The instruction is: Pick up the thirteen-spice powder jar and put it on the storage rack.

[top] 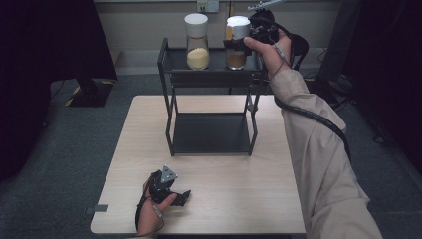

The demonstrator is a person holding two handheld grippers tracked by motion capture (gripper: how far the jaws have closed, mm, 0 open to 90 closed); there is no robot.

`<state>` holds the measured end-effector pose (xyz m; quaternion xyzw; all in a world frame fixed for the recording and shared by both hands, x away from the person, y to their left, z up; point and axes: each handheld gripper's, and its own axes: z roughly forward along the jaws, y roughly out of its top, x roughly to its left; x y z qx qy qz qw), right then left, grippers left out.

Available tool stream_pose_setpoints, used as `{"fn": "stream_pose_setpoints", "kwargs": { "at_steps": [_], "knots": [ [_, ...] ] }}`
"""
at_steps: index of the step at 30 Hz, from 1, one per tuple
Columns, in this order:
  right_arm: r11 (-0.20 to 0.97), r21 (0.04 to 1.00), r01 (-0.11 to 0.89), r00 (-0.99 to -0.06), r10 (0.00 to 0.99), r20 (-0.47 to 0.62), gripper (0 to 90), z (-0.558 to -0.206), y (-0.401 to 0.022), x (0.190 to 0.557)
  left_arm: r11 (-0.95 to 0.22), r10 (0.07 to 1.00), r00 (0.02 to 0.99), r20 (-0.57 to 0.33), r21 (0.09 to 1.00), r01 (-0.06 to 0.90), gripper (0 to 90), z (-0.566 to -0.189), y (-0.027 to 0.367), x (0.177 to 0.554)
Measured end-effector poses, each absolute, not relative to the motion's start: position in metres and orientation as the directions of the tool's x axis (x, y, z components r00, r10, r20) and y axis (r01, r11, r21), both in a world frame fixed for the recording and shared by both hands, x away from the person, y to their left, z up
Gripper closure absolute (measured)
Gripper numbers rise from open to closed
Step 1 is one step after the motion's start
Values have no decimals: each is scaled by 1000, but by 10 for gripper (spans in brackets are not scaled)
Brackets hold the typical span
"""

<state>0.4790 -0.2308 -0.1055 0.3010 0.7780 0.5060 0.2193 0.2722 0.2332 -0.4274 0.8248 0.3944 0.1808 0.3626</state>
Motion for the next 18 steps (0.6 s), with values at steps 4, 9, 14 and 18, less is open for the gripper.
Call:
{"fn": "stream_pose_setpoints", "kwargs": {
  "at_steps": [4,9,14,18],
  "knots": [
    [324,913,248,-719,693,-51,304,-103,-228,476,-426,782,623,12,741,519,0,-428,233,272],
    [329,909,256,-717,696,-50,299,-102,-227,475,-425,782,623,12,742,519,0,-428,233,272],
    [329,905,268,-708,704,-47,168,-101,-223,474,-425,782,623,12,741,519,0,-428,233,272],
    [326,907,267,-694,718,-53,79,-102,-222,471,-426,782,623,12,740,520,0,-427,233,272]
  ]
}}
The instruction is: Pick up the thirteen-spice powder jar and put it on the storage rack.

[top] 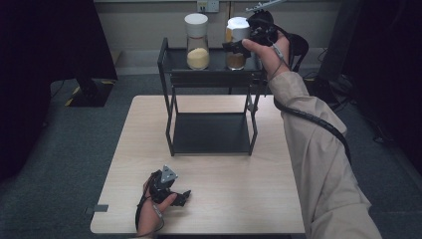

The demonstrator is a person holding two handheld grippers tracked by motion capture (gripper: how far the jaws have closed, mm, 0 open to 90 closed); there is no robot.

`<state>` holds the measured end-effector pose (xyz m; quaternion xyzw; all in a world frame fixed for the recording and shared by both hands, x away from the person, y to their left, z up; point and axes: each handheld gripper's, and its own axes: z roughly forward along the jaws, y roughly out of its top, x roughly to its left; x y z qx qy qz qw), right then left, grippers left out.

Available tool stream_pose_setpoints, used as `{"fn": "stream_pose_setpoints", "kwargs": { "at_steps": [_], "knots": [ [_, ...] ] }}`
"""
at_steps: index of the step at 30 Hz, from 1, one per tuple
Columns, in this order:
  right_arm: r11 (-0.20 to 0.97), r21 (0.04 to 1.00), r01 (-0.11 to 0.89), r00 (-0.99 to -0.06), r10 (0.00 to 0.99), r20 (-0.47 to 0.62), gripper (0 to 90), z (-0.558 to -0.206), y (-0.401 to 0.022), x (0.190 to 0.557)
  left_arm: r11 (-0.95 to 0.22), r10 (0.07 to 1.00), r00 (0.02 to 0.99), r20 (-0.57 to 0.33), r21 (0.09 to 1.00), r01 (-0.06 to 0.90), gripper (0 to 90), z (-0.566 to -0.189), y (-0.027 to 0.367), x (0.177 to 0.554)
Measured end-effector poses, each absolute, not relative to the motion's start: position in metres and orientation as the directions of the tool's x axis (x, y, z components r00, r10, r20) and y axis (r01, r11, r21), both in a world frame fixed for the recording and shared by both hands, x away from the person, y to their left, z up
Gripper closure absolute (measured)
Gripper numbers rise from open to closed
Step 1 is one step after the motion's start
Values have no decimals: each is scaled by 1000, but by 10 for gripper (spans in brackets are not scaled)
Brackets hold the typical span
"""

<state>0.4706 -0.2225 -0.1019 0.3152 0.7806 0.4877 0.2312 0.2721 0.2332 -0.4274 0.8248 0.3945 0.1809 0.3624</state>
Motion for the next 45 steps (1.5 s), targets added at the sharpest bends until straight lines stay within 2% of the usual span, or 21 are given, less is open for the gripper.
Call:
{"fn": "stream_pose_setpoints", "kwargs": {
  "at_steps": [12,45],
  "knots": [
    [333,905,264,-681,729,-70,7,-99,-226,453,-427,781,624,13,739,520,0,-427,233,272],
    [290,921,259,-703,711,-25,0,-120,-250,393,-426,782,623,12,741,520,0,-427,233,272]
  ]
}}
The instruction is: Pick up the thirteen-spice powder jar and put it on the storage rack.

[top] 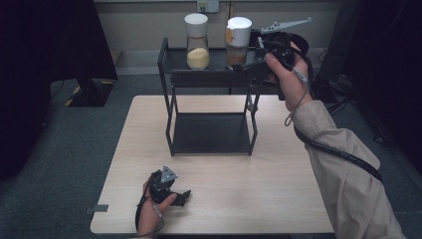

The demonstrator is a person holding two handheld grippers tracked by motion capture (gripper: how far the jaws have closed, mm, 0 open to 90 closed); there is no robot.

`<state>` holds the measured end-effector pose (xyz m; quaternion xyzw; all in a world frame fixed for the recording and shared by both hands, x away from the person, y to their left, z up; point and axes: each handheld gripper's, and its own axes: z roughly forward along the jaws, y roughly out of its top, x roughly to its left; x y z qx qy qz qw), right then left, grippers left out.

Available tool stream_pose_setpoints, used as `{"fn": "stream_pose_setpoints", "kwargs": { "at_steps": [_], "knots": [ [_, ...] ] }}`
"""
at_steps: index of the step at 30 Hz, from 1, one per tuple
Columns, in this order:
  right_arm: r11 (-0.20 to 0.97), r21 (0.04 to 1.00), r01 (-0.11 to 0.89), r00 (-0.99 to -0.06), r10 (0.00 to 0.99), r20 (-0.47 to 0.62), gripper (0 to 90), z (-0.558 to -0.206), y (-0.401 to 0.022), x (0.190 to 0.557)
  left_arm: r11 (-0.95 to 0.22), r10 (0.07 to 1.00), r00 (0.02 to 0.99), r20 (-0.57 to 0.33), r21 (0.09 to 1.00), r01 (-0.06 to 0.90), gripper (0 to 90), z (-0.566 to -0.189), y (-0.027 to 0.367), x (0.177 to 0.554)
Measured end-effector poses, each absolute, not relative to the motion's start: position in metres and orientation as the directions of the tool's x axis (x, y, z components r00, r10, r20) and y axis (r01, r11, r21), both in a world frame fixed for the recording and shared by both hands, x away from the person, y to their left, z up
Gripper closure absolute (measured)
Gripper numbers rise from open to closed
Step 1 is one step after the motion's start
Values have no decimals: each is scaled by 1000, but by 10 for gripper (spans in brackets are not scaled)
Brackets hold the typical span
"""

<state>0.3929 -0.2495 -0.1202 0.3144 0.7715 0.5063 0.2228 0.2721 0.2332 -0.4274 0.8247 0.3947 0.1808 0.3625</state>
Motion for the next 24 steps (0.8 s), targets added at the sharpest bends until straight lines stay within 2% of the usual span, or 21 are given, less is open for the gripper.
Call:
{"fn": "stream_pose_setpoints", "kwargs": {
  "at_steps": [24],
  "knots": [
    [272,914,300,-726,687,34,6,-180,-276,371,-425,782,623,11,741,520,0,-427,233,272]
  ]
}}
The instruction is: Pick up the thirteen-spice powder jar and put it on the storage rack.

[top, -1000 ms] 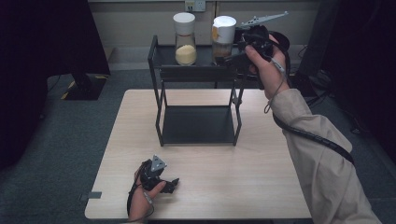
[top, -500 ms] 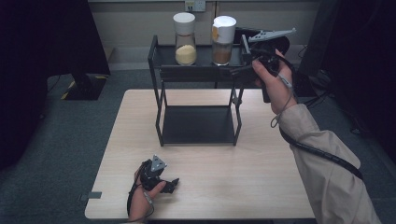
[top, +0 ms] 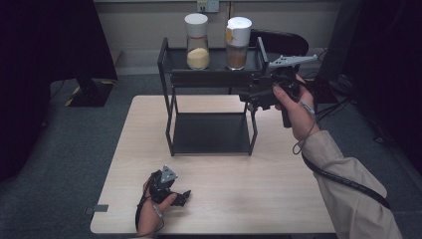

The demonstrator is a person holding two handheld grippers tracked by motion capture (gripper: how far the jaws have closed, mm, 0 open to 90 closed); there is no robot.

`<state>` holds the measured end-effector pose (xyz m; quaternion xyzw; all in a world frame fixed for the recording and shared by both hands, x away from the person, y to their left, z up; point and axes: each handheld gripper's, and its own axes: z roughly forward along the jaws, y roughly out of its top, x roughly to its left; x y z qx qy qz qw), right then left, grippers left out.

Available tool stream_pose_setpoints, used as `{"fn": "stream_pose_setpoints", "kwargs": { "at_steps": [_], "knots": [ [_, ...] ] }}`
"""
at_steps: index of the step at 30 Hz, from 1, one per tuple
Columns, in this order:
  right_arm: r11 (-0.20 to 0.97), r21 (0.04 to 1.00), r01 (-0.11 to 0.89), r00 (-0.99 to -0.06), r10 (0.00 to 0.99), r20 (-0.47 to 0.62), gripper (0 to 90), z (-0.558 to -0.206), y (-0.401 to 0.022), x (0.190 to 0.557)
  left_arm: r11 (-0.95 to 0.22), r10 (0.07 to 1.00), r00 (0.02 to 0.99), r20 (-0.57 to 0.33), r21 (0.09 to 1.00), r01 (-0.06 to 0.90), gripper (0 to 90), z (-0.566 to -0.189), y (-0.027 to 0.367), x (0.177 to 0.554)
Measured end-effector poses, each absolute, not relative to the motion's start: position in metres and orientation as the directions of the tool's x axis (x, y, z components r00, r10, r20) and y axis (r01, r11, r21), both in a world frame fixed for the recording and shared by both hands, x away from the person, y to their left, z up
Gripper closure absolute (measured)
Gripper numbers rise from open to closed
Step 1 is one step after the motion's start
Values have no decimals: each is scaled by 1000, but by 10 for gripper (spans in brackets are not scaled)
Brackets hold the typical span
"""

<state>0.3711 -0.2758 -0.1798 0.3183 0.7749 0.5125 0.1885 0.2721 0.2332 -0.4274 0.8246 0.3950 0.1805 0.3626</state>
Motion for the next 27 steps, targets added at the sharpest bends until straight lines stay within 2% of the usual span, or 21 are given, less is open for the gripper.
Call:
{"fn": "stream_pose_setpoints", "kwargs": {
  "at_steps": [27],
  "knots": [
    [267,895,356,-737,670,93,11,-247,-301,357,-424,783,623,11,741,521,0,-428,233,272]
  ]
}}
